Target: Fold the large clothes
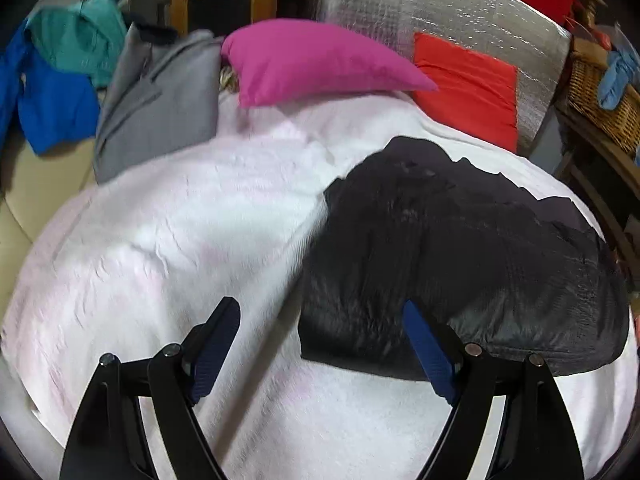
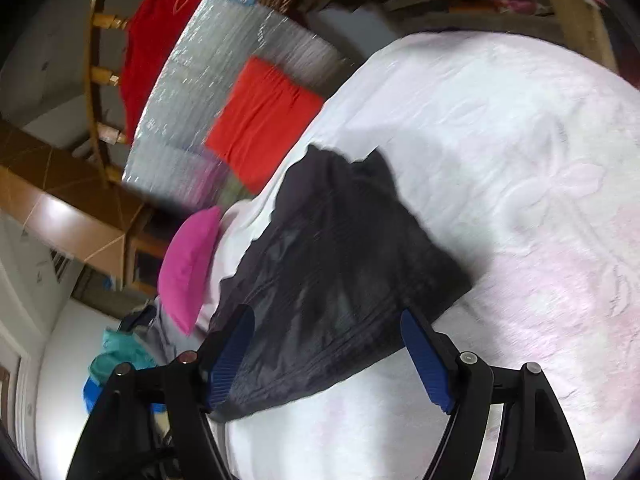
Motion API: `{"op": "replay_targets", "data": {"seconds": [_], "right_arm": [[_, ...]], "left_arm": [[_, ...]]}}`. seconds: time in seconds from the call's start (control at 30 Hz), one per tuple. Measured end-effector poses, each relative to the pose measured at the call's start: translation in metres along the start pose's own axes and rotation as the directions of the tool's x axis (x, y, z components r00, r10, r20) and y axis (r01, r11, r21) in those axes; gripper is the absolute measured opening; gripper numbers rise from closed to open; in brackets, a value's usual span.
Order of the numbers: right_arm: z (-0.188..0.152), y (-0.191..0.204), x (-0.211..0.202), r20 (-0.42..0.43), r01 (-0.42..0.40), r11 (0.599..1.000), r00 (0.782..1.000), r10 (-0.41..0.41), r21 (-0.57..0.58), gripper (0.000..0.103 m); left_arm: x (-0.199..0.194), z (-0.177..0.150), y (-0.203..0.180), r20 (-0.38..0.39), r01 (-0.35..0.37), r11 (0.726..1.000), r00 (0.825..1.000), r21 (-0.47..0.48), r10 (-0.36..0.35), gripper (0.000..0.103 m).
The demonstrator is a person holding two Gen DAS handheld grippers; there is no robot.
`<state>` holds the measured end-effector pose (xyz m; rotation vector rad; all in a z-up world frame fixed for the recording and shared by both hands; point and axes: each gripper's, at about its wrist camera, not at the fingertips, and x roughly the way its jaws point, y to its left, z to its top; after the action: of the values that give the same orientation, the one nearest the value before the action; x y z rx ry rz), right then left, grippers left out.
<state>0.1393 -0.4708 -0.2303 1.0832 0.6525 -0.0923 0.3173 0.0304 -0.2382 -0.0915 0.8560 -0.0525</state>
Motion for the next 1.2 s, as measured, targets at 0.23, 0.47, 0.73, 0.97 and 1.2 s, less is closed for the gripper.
{"op": "replay_targets", "data": {"seconds": [0.23, 0.47, 0.73, 0.97, 1.2], "right_arm": [[0.009, 0.008, 0.021, -0.002, 0.025, 0.999, 1.0, -0.025, -0.045, 0.046], [0.008, 0.012, 0.07, -0.065, 0.166, 0.982, 0.983, -0.172, -0.086, 0.042], [0.013, 0.023, 0.054, -0.008, 0.157, 0.979, 0.987, -0.16, -0.132, 0.04], [0.032, 0.032, 0.042, 0.105, 0.211, 0.961, 0.975, -0.194, -0.182, 0.081], [0.035, 0.025, 0.106, 0.004, 0.374, 0.884, 0.921, -0.389, -0.281, 0.055]], "left_arm": [[0.026, -0.006, -0.012, -0.053, -0.084, 0.995, 0.995, 0.056, 0.087, 0.084], [0.028, -0.006, -0.031, 0.013, -0.143, 0.978, 0.99, 0.152, 0.143, 0.084], [0.023, -0.007, -0.03, 0.038, -0.148, 0.971, 0.989, 0.188, 0.143, 0.084], [0.022, -0.008, -0.031, 0.059, -0.172, 0.962, 0.985, 0.212, 0.163, 0.084], [0.021, -0.008, -0.035, 0.074, -0.187, 0.954, 0.982, 0.233, 0.174, 0.084]]}}
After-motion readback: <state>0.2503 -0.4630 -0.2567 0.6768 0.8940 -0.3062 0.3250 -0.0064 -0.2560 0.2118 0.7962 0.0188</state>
